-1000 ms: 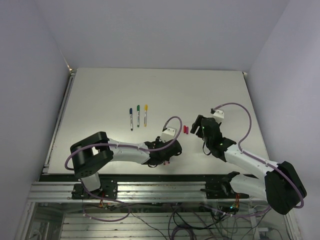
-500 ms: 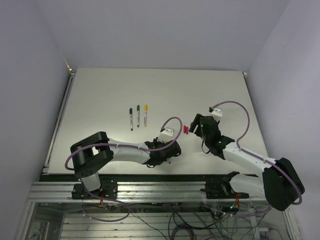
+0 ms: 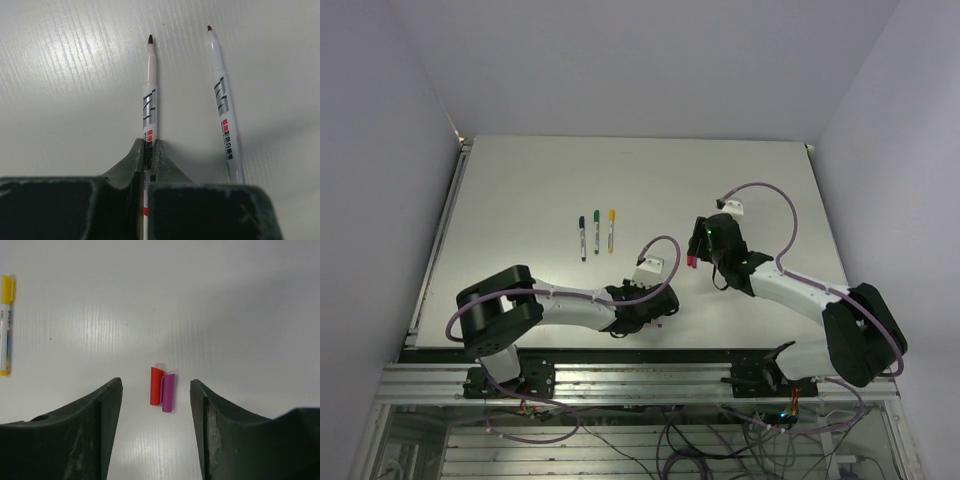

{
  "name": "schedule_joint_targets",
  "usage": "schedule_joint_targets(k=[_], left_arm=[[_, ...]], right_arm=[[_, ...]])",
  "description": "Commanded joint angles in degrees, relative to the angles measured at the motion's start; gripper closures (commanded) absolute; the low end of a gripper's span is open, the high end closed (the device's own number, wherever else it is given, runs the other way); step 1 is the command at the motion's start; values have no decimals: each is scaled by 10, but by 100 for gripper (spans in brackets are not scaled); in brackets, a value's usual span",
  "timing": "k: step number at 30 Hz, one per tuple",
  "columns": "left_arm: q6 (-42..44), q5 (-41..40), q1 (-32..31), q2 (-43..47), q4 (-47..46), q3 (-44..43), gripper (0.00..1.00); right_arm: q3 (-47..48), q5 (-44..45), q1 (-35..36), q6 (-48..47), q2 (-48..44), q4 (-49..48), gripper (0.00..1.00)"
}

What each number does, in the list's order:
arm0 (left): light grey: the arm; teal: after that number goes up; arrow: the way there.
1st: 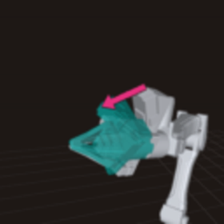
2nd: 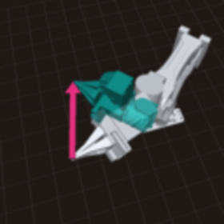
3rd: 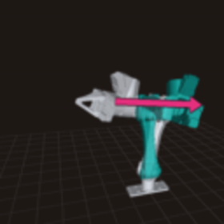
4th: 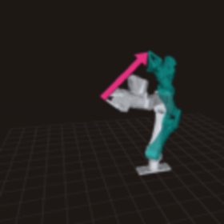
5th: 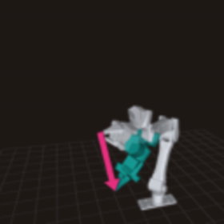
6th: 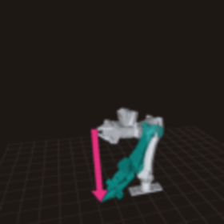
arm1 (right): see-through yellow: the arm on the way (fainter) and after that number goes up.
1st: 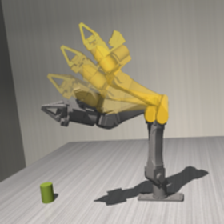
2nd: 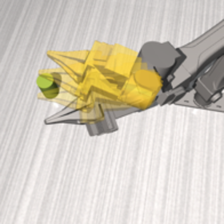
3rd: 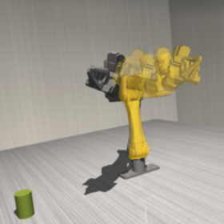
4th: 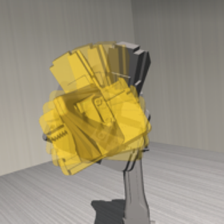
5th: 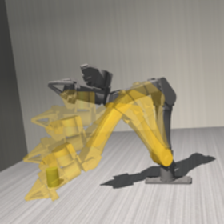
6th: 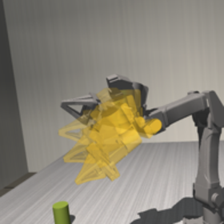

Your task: Insert the pens into the pen caps

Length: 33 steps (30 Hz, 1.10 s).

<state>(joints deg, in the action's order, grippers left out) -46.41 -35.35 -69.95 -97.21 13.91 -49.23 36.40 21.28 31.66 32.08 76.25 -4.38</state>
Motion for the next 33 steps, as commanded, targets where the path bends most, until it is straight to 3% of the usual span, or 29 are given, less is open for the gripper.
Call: schedule_joint_targets(k=[1, 6, 19, 33], left_arm=[[-8, 53, -2, -22, 30, 45, 93], [-13, 74, -2, -19, 6, 60, 93], [-21, 86, -2, -24, -13, 78, 93], [-21, 88, -2, -26, -19, 80, 93]], right_arm=[[37, -40, -2, -38, 38, 19, 48], [66, -57, 0, -50, 85, 28, 58], [140, -68, 1, -54, 195, 46, 60], [144, -53, 1, -47, 226, 49, 60]])
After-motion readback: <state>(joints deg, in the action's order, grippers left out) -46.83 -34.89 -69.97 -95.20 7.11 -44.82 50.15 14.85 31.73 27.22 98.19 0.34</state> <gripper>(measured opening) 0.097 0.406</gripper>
